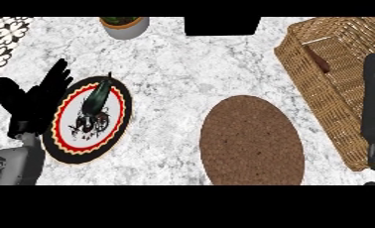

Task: Pick the sweet potato from the placemat and place it in the basket

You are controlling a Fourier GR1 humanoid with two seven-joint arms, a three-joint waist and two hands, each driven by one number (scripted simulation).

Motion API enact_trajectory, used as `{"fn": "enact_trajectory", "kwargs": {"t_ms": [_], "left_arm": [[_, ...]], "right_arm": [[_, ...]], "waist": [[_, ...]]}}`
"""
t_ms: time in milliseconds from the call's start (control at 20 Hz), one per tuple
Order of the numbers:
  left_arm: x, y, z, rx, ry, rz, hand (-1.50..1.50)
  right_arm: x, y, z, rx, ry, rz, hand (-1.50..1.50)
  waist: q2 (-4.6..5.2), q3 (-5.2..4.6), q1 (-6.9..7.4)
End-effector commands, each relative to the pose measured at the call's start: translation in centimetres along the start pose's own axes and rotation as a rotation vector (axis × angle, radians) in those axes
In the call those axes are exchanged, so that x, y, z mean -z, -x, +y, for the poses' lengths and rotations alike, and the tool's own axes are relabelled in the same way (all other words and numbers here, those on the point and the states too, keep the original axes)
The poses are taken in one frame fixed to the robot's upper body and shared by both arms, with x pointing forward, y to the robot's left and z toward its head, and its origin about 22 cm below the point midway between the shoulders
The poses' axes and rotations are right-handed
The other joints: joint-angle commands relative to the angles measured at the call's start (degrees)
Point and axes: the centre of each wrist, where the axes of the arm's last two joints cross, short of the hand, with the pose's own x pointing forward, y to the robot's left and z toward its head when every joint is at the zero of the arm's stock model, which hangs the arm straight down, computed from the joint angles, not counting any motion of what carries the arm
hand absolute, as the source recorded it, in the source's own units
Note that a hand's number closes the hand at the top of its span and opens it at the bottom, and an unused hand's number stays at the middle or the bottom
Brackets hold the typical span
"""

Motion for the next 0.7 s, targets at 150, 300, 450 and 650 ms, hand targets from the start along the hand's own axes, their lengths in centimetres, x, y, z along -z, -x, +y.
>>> {"fn": "enact_trajectory", "kwargs": {"t_ms": [150, 300, 450, 650], "left_arm": [[-0.7, 1.2, 1.1, -0.019, -0.036, 0.007, 0.0], [-1.1, 1.7, -1.1, -0.016, -0.04, 0.011, 0.0], [-1.4, 1.5, 1.8, 0.005, -0.053, 0.039, 0.0], [-1.3, 1.1, 1.1, 0.01, -0.048, 0.029, 0.0]], "right_arm": [[-1.1, 2.5, -5.8, 0.157, 0.053, 0.147, -1.5], [-1.9, 4.6, -9.0, 0.182, 0.006, 0.163, -1.5], [-2.0, 6.3, -12.1, 0.126, -0.091, 0.159, -1.5], [-2.0, 8.7, -17.7, 0.118, -0.126, 0.157, -1.5]], "waist": [[-0.72, -0.07, -1.71], [-0.79, -0.02, -2.16], [-1.1, -0.07, -3.03], [-0.76, -0.06, -2.64]]}}
